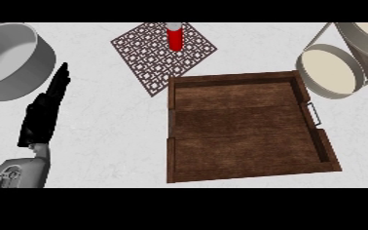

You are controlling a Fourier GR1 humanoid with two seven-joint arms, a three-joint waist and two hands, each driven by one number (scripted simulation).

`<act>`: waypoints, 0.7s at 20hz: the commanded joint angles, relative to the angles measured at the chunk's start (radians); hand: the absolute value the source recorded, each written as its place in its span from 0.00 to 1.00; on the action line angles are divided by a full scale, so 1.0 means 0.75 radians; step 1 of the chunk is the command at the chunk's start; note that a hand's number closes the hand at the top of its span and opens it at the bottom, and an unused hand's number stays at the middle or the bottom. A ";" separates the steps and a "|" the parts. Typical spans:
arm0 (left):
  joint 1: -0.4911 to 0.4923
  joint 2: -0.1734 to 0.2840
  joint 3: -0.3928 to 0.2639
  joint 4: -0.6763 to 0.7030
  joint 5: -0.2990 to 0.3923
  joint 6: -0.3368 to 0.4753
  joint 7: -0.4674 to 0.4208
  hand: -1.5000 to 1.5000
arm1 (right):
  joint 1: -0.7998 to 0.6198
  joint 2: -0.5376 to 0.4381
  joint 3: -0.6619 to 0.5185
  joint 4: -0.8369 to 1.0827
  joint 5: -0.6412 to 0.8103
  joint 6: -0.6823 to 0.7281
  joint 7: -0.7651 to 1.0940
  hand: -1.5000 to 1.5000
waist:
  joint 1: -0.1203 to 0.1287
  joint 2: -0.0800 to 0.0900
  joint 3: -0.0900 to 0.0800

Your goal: Pick the tomato from the tray and place it in the tiered basket

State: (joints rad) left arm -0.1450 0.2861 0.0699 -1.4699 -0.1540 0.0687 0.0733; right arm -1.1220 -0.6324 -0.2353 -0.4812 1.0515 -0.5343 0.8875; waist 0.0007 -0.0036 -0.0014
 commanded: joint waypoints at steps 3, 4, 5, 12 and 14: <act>0.053 0.000 0.020 0.003 0.001 -0.009 -0.043 0.50 | 0.066 -0.057 0.007 -0.229 0.038 0.021 0.198 0.00 | -0.017 -0.006 0.001; 0.016 -0.008 0.010 -0.001 -0.012 0.005 0.010 0.50 | 0.106 -0.026 0.003 -0.312 0.024 0.029 0.239 0.00 | -0.036 -0.013 0.000; 0.003 -0.009 0.010 0.003 -0.002 -0.004 0.043 0.50 | 0.043 -0.051 0.001 -0.340 0.034 0.108 0.303 0.00 | -0.042 -0.016 0.000; 0.069 0.002 0.052 -0.010 -0.010 0.031 0.026 0.50 | 0.344 0.002 -0.083 -0.794 -0.130 0.242 0.365 0.00 | -0.122 -0.043 -0.002; 0.092 0.038 0.095 -0.002 0.017 0.010 0.001 0.50 | 0.457 -0.001 -0.117 -0.935 -0.186 0.257 0.328 0.00 | -0.141 -0.049 -0.001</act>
State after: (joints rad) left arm -0.0873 0.2924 0.1131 -1.4787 -0.1517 0.0832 0.0772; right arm -0.8814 -0.6435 -0.3034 -1.0008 0.9616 -0.4102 1.0558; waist -0.0806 -0.0334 -0.0022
